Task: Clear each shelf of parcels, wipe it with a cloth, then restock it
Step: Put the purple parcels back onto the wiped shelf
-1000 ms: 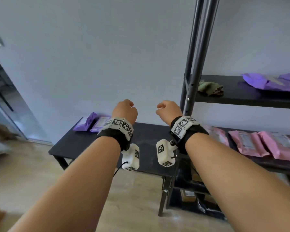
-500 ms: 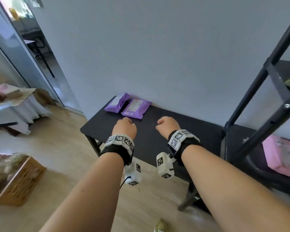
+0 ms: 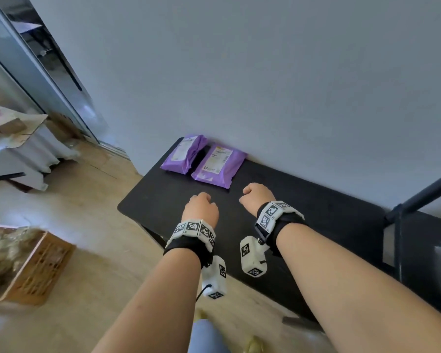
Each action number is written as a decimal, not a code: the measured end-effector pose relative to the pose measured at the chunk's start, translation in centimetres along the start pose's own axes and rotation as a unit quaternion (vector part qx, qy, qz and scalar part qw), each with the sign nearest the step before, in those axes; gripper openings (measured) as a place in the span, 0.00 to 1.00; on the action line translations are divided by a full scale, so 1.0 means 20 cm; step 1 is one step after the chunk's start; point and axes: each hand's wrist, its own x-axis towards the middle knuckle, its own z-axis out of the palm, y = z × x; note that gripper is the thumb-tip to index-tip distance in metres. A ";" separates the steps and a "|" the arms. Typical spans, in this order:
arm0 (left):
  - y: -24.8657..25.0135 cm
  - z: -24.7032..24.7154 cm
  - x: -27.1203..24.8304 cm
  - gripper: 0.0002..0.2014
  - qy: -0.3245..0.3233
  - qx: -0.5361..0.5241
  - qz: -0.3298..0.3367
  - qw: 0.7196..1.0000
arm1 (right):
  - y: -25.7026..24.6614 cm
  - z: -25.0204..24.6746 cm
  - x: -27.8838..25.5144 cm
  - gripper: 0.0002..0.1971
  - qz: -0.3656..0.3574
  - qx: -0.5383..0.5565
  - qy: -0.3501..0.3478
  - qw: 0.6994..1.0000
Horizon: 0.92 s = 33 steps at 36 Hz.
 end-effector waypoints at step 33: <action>0.03 0.07 1.25 0.29 -0.191 0.062 0.013 0.979 | -0.28 0.36 0.88 0.10 0.222 0.107 0.010 0.969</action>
